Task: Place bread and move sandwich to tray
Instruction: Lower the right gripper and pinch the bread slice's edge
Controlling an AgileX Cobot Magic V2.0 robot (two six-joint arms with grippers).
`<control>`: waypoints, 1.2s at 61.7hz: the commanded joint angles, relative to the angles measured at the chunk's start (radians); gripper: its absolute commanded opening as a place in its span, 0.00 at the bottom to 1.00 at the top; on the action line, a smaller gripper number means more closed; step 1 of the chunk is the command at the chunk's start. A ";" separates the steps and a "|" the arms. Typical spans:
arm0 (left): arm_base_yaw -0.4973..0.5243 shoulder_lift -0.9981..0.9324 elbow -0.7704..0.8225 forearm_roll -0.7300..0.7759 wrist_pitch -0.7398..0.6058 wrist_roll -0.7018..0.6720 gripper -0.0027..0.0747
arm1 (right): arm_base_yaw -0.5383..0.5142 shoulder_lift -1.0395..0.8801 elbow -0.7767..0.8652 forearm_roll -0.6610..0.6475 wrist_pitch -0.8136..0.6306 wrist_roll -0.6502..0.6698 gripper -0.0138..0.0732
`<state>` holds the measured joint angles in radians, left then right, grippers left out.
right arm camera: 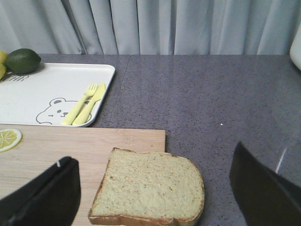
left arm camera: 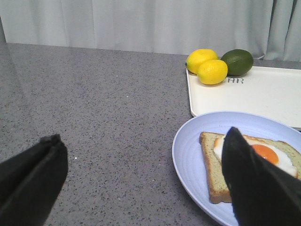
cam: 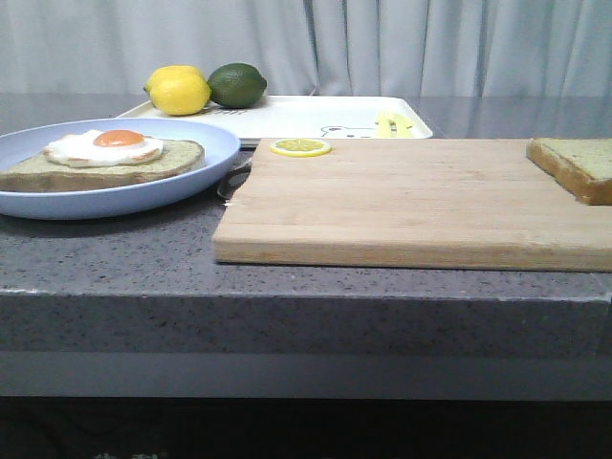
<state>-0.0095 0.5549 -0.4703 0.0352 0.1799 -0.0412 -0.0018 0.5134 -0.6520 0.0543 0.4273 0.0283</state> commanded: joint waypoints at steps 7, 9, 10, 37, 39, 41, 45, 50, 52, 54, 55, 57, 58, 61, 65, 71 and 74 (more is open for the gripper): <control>-0.002 0.008 -0.035 -0.010 -0.085 -0.011 0.86 | -0.004 0.014 -0.033 -0.008 -0.064 0.000 0.91; -0.002 0.008 -0.035 -0.010 -0.085 -0.011 0.86 | -0.004 0.021 -0.038 -0.008 -0.053 0.000 0.91; -0.002 0.008 -0.035 -0.010 -0.085 -0.011 0.86 | -0.008 0.026 -0.041 -0.008 -0.044 0.000 0.91; -0.002 0.008 -0.035 -0.010 -0.085 -0.011 0.86 | -0.104 0.569 -0.395 -0.007 0.297 0.054 0.91; -0.002 0.008 -0.035 -0.010 -0.085 -0.011 0.86 | -0.120 0.617 -0.424 -0.007 0.308 0.054 0.91; -0.002 0.008 -0.035 -0.010 -0.085 -0.011 0.86 | -0.139 0.653 -0.452 -0.001 0.313 0.054 0.91; -0.002 0.008 -0.035 -0.010 -0.085 -0.011 0.86 | -0.182 0.735 -0.498 0.013 0.326 0.054 0.91; -0.002 0.008 -0.035 -0.010 -0.085 -0.011 0.86 | -0.239 0.805 -0.544 0.053 0.355 0.032 0.91; -0.002 0.008 -0.035 -0.010 -0.085 -0.011 0.86 | -0.257 0.835 -0.561 0.073 0.367 0.001 0.91; -0.002 0.008 -0.035 -0.010 -0.085 -0.011 0.86 | -0.280 0.860 -0.575 0.109 0.385 -0.052 0.91; -0.002 0.008 -0.035 -0.010 -0.085 -0.011 0.86 | -0.286 0.873 -0.580 0.138 0.396 -0.093 0.91; -0.002 0.008 -0.035 -0.010 -0.085 -0.011 0.86 | -0.298 0.889 -0.589 0.185 0.407 -0.134 0.91; -0.002 0.008 -0.035 -0.010 -0.085 -0.011 0.86 | -0.304 0.897 -0.591 0.208 0.413 -0.170 0.91; -0.002 0.008 -0.035 -0.010 -0.085 -0.011 0.86 | -0.324 0.917 -0.596 0.298 0.435 -0.238 0.91; -0.002 0.008 -0.035 -0.010 -0.085 -0.011 0.86 | -0.345 0.952 -0.601 0.385 0.471 -0.325 0.91; -0.002 0.008 -0.035 -0.010 -0.085 -0.011 0.86 | -0.371 0.994 -0.601 0.451 0.507 -0.397 0.91; -0.002 0.008 -0.035 -0.010 -0.085 -0.011 0.86 | -0.378 1.016 -0.601 0.471 0.516 -0.410 0.91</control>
<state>-0.0095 0.5549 -0.4703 0.0352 0.1783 -0.0412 -0.3575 1.5296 -1.2193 0.4467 0.9390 -0.3141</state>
